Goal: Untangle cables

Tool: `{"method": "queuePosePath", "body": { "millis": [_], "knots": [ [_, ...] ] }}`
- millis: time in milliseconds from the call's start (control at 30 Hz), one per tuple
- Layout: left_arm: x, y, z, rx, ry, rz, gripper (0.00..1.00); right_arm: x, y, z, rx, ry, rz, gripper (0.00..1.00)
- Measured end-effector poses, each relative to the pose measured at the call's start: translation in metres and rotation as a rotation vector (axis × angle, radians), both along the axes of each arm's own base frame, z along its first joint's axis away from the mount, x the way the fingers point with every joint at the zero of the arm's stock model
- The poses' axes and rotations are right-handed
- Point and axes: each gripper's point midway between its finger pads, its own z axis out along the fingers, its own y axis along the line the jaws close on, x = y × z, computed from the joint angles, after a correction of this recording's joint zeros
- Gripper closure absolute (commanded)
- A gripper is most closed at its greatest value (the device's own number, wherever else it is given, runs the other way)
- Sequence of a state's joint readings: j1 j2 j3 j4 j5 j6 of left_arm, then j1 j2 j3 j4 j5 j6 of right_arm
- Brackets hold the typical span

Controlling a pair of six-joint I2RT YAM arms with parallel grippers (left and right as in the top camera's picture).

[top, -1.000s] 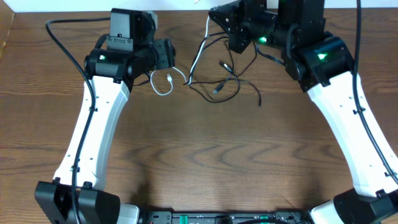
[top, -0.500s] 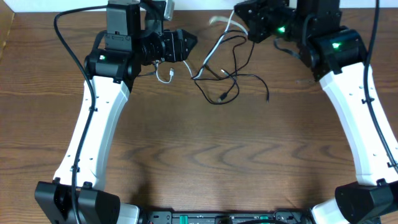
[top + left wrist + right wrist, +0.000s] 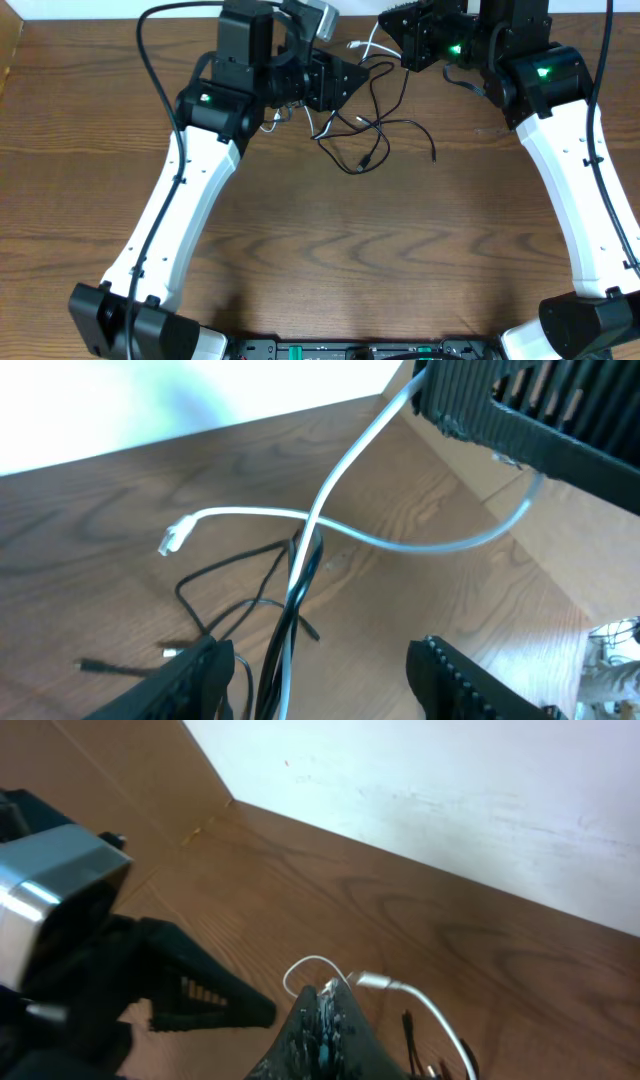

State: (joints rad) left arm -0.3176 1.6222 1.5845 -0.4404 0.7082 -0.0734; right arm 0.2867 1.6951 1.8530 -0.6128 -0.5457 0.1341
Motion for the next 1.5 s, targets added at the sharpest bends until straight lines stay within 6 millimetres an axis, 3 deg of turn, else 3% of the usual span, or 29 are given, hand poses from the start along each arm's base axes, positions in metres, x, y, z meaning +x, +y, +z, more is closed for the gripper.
{"method": "queuePosePath", "body": {
  "millis": [133, 333, 500, 600, 700, 867, 967, 1067, 1167, 1233, 1367, 1433, 1500],
  "knots": [
    [0.010, -0.012, -0.014, 0.005, 0.003, -0.013, 0.59, 0.000, 0.000, 0.000, 0.000, 0.003, 0.000, 0.99],
    [0.026, -0.019, -0.056, 0.040, 0.075, -0.011, 0.62, -0.001, 0.000, 0.000, 0.002, 0.004, 0.004, 0.99],
    [0.034, -0.016, -0.071, 0.070, 0.095, 0.023, 0.71, -0.001, -0.008, 0.006, 0.025, -0.004, 0.017, 0.99],
    [0.037, -0.012, -0.075, 0.093, 0.097, 0.050, 0.73, 0.002, -0.030, 0.015, 0.037, -0.022, -0.019, 0.99],
    [0.038, -0.008, -0.079, 0.113, 0.103, 0.072, 0.73, 0.000, -0.062, 0.038, 0.050, -0.074, -0.078, 0.99],
    [0.040, -0.004, -0.083, 0.134, 0.108, 0.095, 0.73, -0.025, -0.125, 0.093, 0.071, -0.208, -0.203, 0.99],
    [0.041, -0.002, -0.084, 0.142, 0.110, 0.103, 0.73, -0.041, -0.148, 0.116, 0.080, -0.264, -0.247, 0.99],
    [0.040, -0.001, -0.085, 0.146, 0.115, 0.106, 0.73, -0.049, -0.166, 0.125, 0.083, -0.286, -0.281, 0.99],
    [0.039, -0.001, -0.086, 0.149, 0.121, 0.106, 0.73, -0.048, -0.176, 0.118, 0.086, -0.254, -0.298, 0.99],
    [0.040, 0.000, -0.088, 0.156, 0.124, 0.113, 0.73, -0.046, -0.177, 0.106, 0.092, -0.198, -0.296, 0.90],
    [0.038, 0.013, -0.102, 0.223, 0.166, 0.166, 0.67, -0.036, -0.172, 0.073, 0.095, -0.073, -0.275, 0.47],
    [0.036, 0.021, -0.109, 0.263, 0.188, 0.193, 0.61, -0.029, -0.168, 0.058, 0.094, -0.020, -0.265, 0.38],
    [0.035, 0.026, -0.113, 0.287, 0.200, 0.214, 0.53, -0.020, -0.164, 0.040, 0.086, 0.030, -0.245, 0.36]
  ]
}}
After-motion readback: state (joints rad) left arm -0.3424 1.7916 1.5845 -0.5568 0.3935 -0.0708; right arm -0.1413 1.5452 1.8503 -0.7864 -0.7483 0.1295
